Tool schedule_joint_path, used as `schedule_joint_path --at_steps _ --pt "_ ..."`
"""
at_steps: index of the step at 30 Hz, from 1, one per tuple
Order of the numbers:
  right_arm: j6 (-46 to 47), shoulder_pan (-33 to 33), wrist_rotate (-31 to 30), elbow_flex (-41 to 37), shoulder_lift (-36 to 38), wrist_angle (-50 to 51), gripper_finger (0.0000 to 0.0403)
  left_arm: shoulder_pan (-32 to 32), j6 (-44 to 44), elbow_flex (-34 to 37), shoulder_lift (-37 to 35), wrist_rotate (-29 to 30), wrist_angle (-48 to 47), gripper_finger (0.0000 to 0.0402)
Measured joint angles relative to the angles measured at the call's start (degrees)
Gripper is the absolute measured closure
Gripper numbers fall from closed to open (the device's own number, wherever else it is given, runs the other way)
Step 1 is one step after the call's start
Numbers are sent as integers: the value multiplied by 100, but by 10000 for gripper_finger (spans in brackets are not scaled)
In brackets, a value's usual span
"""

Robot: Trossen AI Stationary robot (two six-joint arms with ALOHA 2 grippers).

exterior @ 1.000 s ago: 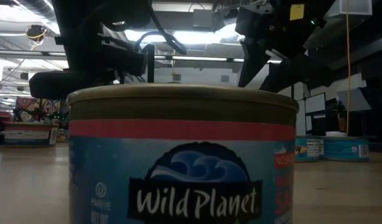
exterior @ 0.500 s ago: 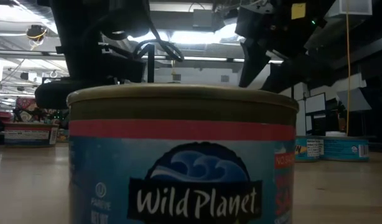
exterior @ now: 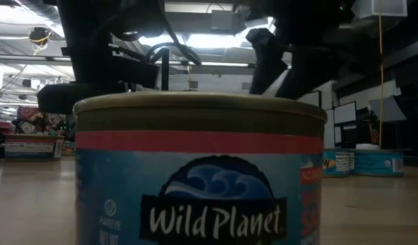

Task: Stack canned seafood by type on shelf
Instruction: Stack the red tuna can on the shelf on top of the other red tuna can

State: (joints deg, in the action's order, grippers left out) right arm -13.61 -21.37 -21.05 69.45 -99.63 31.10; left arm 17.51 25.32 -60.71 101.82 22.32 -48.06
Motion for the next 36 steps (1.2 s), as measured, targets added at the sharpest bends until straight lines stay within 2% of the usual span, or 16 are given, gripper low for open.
schedule_joint_path --at_steps 13,29,36 --pt "-833 2 117 0 -82 -1360 169 423 471 -323 26 -680 273 400" --pt "-2158 2 124 -4 -1500 -3063 169 902 1210 -328 32 -721 1205 401" --pt "-2490 2 222 -2 -1587 -3551 169 909 1246 -330 32 -745 1443 401"
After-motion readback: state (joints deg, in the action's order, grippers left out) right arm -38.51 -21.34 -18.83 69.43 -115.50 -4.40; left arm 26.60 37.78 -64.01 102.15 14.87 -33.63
